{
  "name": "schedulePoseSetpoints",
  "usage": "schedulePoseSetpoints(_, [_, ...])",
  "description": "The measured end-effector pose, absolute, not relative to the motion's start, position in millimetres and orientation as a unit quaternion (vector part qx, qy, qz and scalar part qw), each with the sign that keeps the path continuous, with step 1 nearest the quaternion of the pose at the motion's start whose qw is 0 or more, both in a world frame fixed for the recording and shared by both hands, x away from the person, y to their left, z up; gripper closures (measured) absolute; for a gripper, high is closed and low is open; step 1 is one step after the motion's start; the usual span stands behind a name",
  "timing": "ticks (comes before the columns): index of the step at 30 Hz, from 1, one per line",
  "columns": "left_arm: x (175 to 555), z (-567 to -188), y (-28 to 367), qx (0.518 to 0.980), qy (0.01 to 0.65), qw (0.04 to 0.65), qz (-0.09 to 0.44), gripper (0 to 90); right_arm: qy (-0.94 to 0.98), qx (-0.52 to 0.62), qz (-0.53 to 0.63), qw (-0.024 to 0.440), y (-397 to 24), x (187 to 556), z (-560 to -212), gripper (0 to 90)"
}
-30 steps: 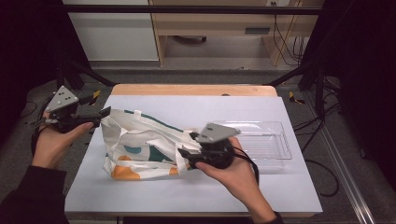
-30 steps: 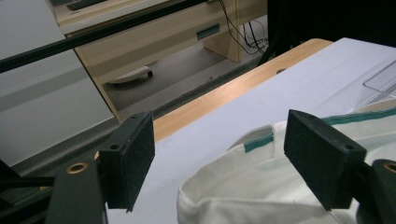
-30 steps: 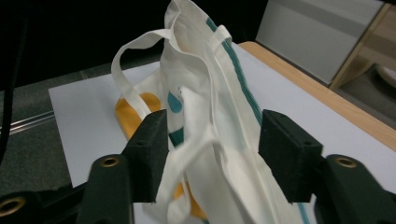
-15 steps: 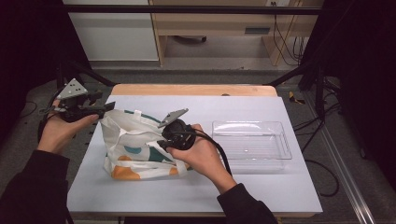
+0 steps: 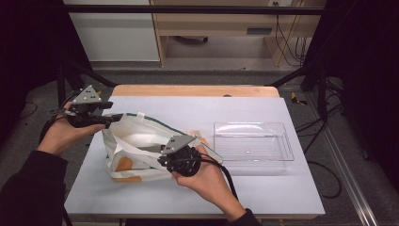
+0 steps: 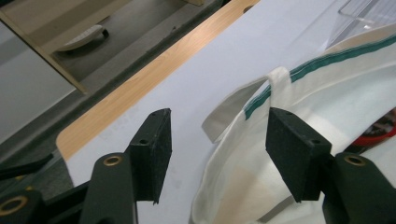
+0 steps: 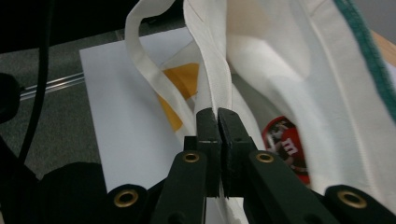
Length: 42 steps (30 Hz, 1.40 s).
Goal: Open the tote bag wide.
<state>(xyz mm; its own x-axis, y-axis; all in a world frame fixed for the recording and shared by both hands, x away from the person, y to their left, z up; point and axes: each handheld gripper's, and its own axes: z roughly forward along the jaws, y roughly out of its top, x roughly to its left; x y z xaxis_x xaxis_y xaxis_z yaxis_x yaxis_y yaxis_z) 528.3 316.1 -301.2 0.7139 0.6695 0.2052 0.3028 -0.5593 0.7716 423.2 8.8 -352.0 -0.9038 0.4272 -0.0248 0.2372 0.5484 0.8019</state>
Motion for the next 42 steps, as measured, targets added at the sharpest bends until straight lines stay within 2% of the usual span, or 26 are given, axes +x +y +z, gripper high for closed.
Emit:
schedulePoseSetpoints(12, [538,-307,309,0.874,0.283,0.337,0.207,56.9,0.877,0.176,0.435,0.104,14,406,-361,88.8])
schedulePoseSetpoints(17, [542,-309,302,0.875,0.280,0.330,0.217,70.6,0.876,0.177,0.437,0.101,15,403,-364,88.9])
schedulePoseSetpoints(24, [548,-312,295,0.881,0.285,0.322,0.196,86.9,0.875,0.176,0.440,0.098,14,401,-370,88.9])
schedulePoseSetpoints(32, [550,-303,292,0.866,0.305,0.337,0.211,89.4,0.878,0.170,0.437,0.095,13,394,-375,89.1])
schedulePoseSetpoints(42, [571,-295,284,0.843,0.326,0.363,0.228,89.6,0.889,0.154,0.419,0.099,16,386,-386,89.4])
